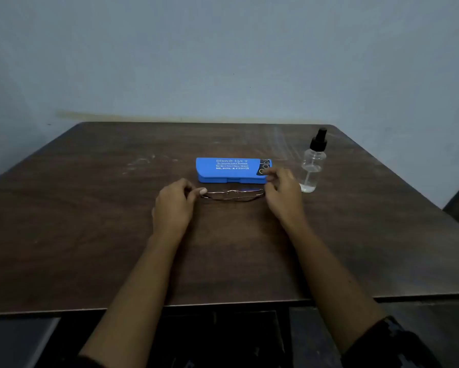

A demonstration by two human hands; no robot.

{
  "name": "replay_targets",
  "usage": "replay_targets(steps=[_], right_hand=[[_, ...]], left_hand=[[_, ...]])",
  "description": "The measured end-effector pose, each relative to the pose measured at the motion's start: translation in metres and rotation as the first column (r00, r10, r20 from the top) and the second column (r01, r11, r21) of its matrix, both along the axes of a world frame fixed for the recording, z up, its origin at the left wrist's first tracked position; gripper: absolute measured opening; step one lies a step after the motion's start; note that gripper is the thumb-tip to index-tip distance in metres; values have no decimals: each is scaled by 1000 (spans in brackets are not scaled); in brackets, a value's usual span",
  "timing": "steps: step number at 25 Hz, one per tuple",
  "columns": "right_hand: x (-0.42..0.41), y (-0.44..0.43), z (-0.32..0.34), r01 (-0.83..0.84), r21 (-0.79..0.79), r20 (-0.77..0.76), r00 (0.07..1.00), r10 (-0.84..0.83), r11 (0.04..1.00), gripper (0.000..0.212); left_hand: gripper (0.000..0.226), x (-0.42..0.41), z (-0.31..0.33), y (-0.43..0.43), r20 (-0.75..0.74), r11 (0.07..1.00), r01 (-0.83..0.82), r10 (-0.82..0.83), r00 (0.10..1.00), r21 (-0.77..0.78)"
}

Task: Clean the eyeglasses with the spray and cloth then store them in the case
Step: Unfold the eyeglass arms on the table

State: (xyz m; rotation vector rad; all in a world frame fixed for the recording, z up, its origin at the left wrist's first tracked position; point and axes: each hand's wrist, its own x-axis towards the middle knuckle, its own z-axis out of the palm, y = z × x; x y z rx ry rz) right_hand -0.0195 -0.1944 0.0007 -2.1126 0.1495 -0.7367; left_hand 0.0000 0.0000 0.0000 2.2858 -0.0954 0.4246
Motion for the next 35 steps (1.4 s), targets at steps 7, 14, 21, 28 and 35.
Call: replay_targets(steps=[7, 14, 21, 28, 35], right_hand=[[-3, 1, -1, -35, 154, -95, 994, 50, 988, 24], [1, -2, -4, -85, 220, -64, 993, 102, 972, 23], [6, -5, -7, -155, 305, 52, 988, 146, 940, 37], [-8, -6, 8, -312, 184, 140, 947, 289, 932, 38], [-9, -12, 8, -390, 85, 102, 919, 381, 917, 30]], left_hand=[[18, 5, -7, 5, -7, 997, 78, -78, 997, -19], [8, 9, -10, 4, -18, 999, 41, -41, 999, -27], [24, 5, -3, 2, -20, 985, 2, -5, 1000, -173], [30, 8, -1, 3, -136, 952, -11, -32, 990, -305], [32, 12, -5, 5, -129, 916, 5, -62, 990, -401]])
